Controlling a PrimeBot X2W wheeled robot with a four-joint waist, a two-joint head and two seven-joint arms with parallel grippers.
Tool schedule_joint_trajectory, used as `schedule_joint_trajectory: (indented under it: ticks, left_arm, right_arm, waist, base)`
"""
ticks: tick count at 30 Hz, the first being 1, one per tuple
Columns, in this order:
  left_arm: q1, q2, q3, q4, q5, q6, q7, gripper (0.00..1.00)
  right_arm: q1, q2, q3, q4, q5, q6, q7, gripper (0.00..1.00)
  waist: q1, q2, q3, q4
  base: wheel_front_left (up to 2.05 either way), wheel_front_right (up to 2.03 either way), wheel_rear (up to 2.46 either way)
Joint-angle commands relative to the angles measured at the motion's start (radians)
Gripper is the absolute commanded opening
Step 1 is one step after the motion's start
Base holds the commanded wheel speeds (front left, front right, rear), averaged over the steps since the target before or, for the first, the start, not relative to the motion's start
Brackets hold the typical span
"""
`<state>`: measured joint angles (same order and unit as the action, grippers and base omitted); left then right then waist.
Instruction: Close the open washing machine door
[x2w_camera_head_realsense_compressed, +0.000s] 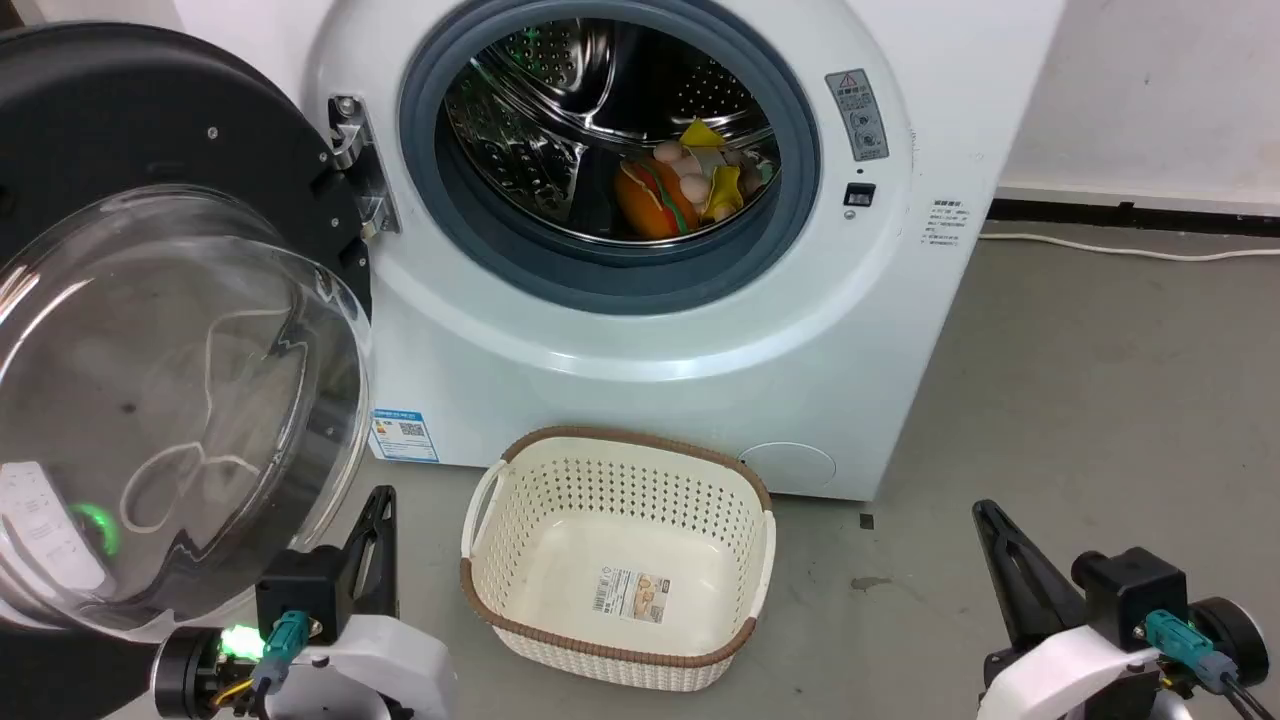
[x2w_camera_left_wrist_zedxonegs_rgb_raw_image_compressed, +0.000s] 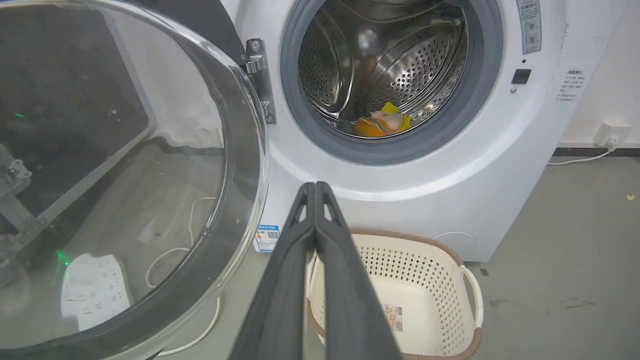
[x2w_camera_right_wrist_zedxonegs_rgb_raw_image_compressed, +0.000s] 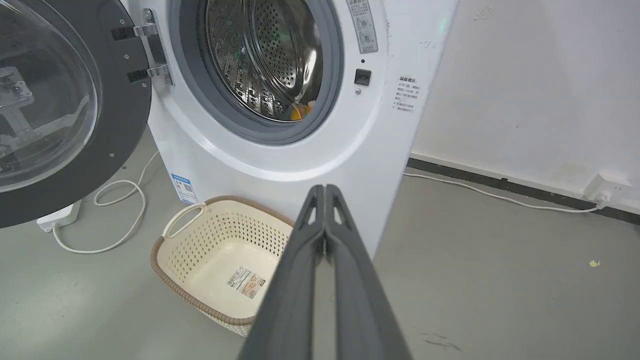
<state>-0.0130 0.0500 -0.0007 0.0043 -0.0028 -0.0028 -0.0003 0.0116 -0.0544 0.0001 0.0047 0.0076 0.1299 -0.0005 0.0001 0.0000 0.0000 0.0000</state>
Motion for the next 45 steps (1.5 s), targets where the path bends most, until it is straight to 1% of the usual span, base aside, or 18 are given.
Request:
schedule_joint_trajectory:
  ticks: [1,30,31,45]
  left_arm:
    - [0.013,0.000,0.001,-0.004,0.003,0.003,0.000,0.00]
    - [0.013,0.000,0.001,-0.004,0.003,0.003,0.000,0.00]
    - [0.000,0.000,0.000,0.000,0.000,0.000,0.000,1.00]
    - [-0.006,0.000,-0.010,0.008,-0.004,0.001,-0.022,1.00]
  right_arm:
    - [-0.012,0.004,0.000,-0.005,-0.008,0.001,0.000,0.00]
    - [-0.012,0.004,0.000,-0.005,-0.008,0.001,0.000,0.00]
    - [0.000,0.000,0.000,0.000,0.000,0.000,0.000,1.00]
    - [-0.001,0.000,-0.017,0.001,0.012,0.000,-0.022,1.00]
  waist:
    - [-0.0001,0.0000,0.000,0.000]
    - [-0.0001,0.0000,0.000,0.000]
    - [0.0000,0.0000,0.000,0.000]
    - [0.0000,0.0000,-0.001,0.007]
  base:
    - [0.00,0.00,0.00]
    - [0.00,0.00,0.00]
    - [0.00,0.00,0.00]
    - [0.00,0.00,0.00]
